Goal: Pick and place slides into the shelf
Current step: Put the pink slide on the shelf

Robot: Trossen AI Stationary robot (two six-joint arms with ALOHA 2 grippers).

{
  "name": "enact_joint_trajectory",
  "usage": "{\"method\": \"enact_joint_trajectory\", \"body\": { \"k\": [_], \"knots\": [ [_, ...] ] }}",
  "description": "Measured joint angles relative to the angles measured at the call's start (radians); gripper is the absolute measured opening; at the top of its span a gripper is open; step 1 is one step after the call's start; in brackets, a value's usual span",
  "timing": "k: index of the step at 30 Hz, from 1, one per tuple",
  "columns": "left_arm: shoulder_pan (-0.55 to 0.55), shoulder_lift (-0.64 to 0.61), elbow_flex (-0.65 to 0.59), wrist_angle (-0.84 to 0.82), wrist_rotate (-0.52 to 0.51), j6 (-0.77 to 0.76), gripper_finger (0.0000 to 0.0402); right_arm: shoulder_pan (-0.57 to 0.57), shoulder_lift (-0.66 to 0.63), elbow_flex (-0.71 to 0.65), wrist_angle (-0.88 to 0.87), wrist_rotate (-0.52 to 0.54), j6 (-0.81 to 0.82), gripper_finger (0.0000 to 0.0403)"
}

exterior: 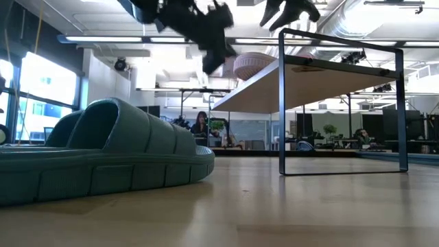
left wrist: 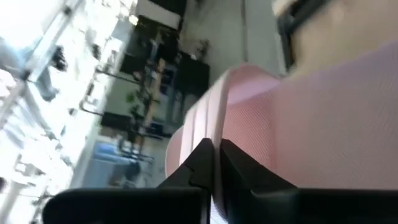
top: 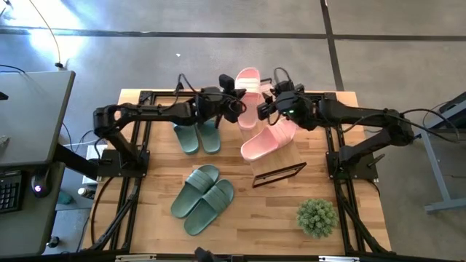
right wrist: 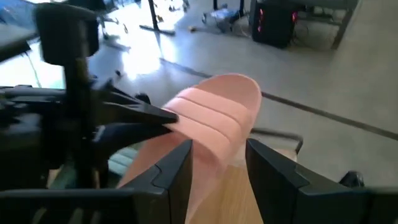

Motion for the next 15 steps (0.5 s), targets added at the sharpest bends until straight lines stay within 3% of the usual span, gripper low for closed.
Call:
{"method": "enact_joint_trajectory", "body": {
  "k": [4, 6, 10, 12, 15],
  "knots": [
    [-0.002, -0.087, 0.0, -0.032, 0.161, 0.065, 0.0004, 0.01, -0.112, 0.0, 0.0, -0.001, -0.082, 0.0138],
    [0.008, -0.127, 0.0, -0.063, 0.319, 0.076, 0.0004, 0.025, -0.179, 0.0, -0.003, -0.021, -0.128, 0.0138],
    [0.06, -0.164, 0.023, -0.146, 0.667, 0.04, 0.0003, 0.052, -0.308, -0.002, -0.068, -0.203, -0.147, 0.0137],
    [0.093, -0.161, 0.067, -0.268, 0.738, 0.042, 0.0002, 0.075, -0.358, -0.027, -0.119, -0.284, -0.116, 0.0135],
    [0.127, -0.132, 0.165, -0.425, 0.73, 0.145, 0.0002, 0.122, -0.41, -0.077, -0.169, -0.35, -0.09, 0.0112]
  ]
}}
